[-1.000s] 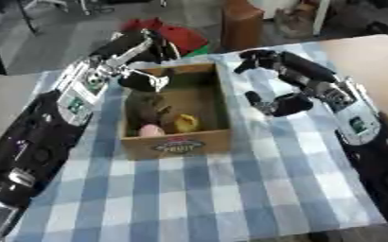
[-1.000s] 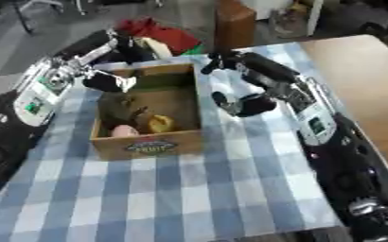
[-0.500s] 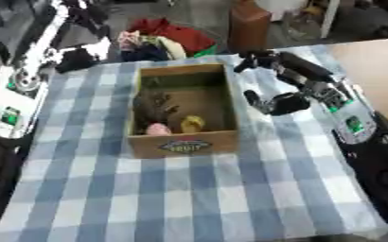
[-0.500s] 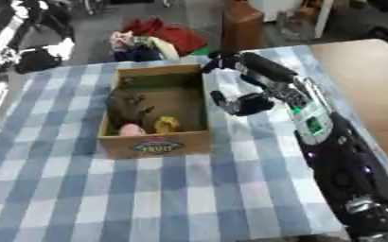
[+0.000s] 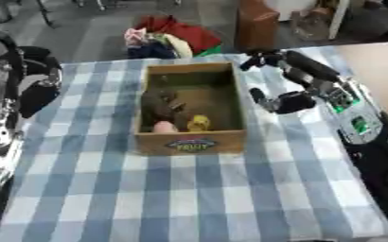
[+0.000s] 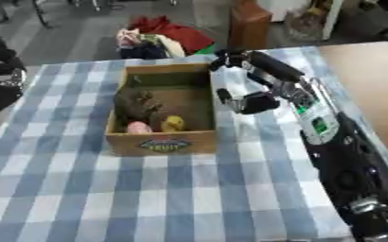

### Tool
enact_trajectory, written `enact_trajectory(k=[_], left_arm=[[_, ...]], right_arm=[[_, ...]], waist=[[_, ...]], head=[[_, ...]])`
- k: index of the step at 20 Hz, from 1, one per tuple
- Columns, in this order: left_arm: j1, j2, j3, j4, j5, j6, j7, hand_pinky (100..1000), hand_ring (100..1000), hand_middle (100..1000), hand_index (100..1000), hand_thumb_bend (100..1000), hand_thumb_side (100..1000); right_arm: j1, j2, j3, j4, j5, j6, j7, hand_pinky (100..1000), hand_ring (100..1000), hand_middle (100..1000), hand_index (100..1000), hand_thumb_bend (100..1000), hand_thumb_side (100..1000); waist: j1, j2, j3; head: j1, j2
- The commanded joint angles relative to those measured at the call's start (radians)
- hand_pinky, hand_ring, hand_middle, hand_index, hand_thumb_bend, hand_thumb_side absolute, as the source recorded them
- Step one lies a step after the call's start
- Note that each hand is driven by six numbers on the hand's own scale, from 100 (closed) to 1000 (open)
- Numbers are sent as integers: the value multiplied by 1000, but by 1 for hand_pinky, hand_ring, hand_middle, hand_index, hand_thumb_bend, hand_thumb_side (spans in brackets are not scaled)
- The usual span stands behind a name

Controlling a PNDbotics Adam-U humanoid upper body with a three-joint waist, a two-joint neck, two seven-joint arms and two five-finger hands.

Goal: Pick up objects on the table and place them in the box.

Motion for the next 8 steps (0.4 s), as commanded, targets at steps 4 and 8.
enact_trajectory(k=[4, 8], left_arm=[[32, 3, -8, 2, 37, -3, 39, 751, 552, 549, 673, 100, 163], [59, -16, -11, 9, 41, -13, 36, 752, 551, 546, 671, 100, 164]], right_arm=[[-9, -25, -15, -32, -10, 6, -9, 802, 972, 739, 854, 100, 198], [17, -52, -34, -66, -44, 9, -36, 781, 967, 724, 855, 100, 201]], waist=[[-5, -12, 6], [-11, -11, 7]], head=[[2, 8], [4, 11]])
